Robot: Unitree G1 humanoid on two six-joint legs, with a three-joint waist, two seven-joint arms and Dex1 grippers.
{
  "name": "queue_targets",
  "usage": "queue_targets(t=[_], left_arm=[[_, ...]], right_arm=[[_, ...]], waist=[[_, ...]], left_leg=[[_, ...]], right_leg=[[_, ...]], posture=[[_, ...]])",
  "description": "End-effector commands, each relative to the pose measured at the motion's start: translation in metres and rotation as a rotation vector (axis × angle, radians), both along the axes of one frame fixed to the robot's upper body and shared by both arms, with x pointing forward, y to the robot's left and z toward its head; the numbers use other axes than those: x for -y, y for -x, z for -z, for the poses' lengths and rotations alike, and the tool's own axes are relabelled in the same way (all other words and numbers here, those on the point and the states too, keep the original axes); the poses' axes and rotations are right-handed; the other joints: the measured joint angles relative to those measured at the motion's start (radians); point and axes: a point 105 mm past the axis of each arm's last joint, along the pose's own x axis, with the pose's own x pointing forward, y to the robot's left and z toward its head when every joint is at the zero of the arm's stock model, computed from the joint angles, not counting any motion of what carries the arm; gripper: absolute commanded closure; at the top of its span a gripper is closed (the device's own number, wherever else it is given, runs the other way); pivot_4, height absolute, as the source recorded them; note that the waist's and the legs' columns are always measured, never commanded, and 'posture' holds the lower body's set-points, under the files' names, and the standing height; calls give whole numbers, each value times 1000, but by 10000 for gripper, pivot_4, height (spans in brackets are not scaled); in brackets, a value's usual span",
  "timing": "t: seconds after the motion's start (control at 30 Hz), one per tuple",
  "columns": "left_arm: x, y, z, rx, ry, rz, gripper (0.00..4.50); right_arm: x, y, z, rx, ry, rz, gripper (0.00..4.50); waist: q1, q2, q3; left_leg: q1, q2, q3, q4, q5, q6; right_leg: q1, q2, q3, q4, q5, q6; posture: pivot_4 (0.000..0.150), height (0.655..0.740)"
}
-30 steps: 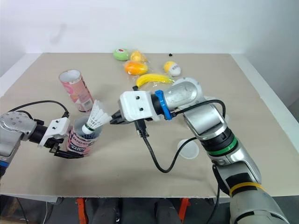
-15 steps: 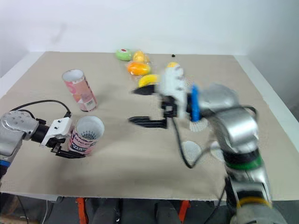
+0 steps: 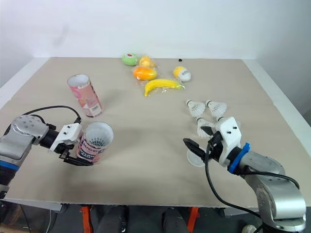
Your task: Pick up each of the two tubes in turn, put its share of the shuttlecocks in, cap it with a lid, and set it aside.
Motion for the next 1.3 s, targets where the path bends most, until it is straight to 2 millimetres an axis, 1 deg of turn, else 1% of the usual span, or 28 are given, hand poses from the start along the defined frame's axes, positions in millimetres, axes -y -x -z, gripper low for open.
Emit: queue_targets(t=[0.03, 0.1, 0.17, 0.23, 0.33, 0.53, 0.57, 0.63, 0.73, 0.8, 0.87, 0.97, 1.03, 1.1, 1.17, 1.2, 1.27, 1.3], left_arm=[[6, 7, 12, -52, -9, 34, 11545], [5, 7, 12, -53, -10, 34, 11545], [4, 7, 12, -51, -11, 30, 11545], [4, 7, 12, -49, -11, 27, 11545], [3, 7, 12, -48, -12, 26, 11545], [1, 7, 10, -45, -23, 24, 11545], [1, 7, 10, -44, -26, 23, 11545], [0, 7, 10, -43, -33, 23, 11545], [-3, 8, 10, -40, -44, 23, 11545], [-4, 8, 9, -37, -55, 24, 11545], [-5, 8, 9, -35, -63, 26, 11545], [-6, 7, 8, -32, -72, 29, 11545], [-8, 7, 7, -31, -82, 33, 11545], [-10, 6, 5, -30, -92, 34, 11545], [-13, 3, 4, -29, -106, 33, 11545], [-14, 3, 3, -30, -113, 33, 11545], [-17, -1, 2, -29, -131, 34, 11545], [-18, -2, 1, -29, -135, 34, 11545]], right_arm=[[10, -10, 1, -6, 9, 87, 2008], [13, -12, 3, -16, 9, 106, 2008], [17, -17, 11, -57, -4, 136, 2008], [17, -21, 16, -85, -17, 142, 2008], [14, -27, 19, -89, -22, 137, 2008], [14, -44, 23, -86, -5, 153, 2008], [15, -46, 23, -81, -1, 154, 4346], [15, -49, 22, -71, 10, 157, 10467], [12, -50, 20, -58, 22, 142, 24376], [11, -50, 18, -47, 29, 137, 35358], [13, -50, 14, -30, 53, 136, 44763], [12, -48, 2, 2, 61, 120, 44763], [1, -42, -10, 25, 55, 59, 44763], [-16, -30, -19, 24, 44, -53, 44763], [-40, -12, -28, 26, 39, -212, 44763], [-48, -5, -31, 35, 45, -269, 44763], [-78, 17, -48, 104, 106, -488, 44763], [-87, 25, -53, 130, 128, -563, 44763]], waist=[[0, 0, 0], [1, 0, 0], [1, 0, 0], [2, 1, 0], [1, 1, 0], [1, 1, 0], [1, 1, 0], [1, 1, 0], [1, 1, 0], [1, 1, 0], [0, 1, 0], [0, 1, 0], [-2, 1, 0], [-3, 1, 0], [-4, 1, 0], [-6, 1, 1], [-9, 1, 0], [-12, 1, 1]], left_leg=[[0, 0, 0, 0, 0, 0], [-2, -2, 0, -1, -1, 2], [-3, -3, 0, -3, -2, 3], [-3, -3, -1, -4, -2, 3], [-3, -3, -2, -4, -2, 3], [-3, -2, -1, -3, -2, 3], [-3, -2, -1, -3, -2, 3], [-3, -2, -2, -3, -2, 3], [-3, -2, -2, -4, -2, 3], [-3, -2, -2, -4, -2, 3], [-3, -2, -2, -4, -2, 3], [-3, -2, -2, -4, -2, 3], [-3, -2, -2, -4, -2, 3], [-3, -1, -2, -5, -2, 3], [-3, 0, -2, -6, -2, 3], [-3, 0, -2, -6, -2, 3], [-3, 0, -3, -6, -2, 3], [-3, 0, -3, -6, -2, 3]], right_leg=[[0, 0, 0, -2, 0, 0], [1, 0, 2, -3, 1, 1], [1, 0, 2, -3, 0, 3], [1, 1, 2, -3, -1, 3], [1, 2, 2, -2, -1, 3], [1, 2, 2, -3, 0, 3], [1, 2, 2, -3, 0, 3], [1, 2, 2, -3, -1, 3], [1, 2, 2, -3, -1, 3], [1, 2, 2, -3, -1, 3], [1, 2, 2, -3, -1, 3], [1, 2, 2, -2, -1, 3], [1, 3, 2, -2, -1, 3], [0, 3, 2, -2, -1, 3], [0, 4, 2, -2, -1, 2], [0, 4, 2, -2, -1, 2], [1, 5, 2, -2, -2, 1], [0, 5, 2, -2, -2, 1]], posture=[[1500, 6917], [1500, 6917], [1500, 6917], [1500, 6917], [1500, 6917], [1500, 6917], [1500, 6917], [1500, 6917], [1500, 6917], [1500, 6917], [1500, 6917], [1500, 6917], [1500, 6917], [1500, 6917], [1500, 6917], [1500, 6917], [1500, 6917], [1500, 6917]])
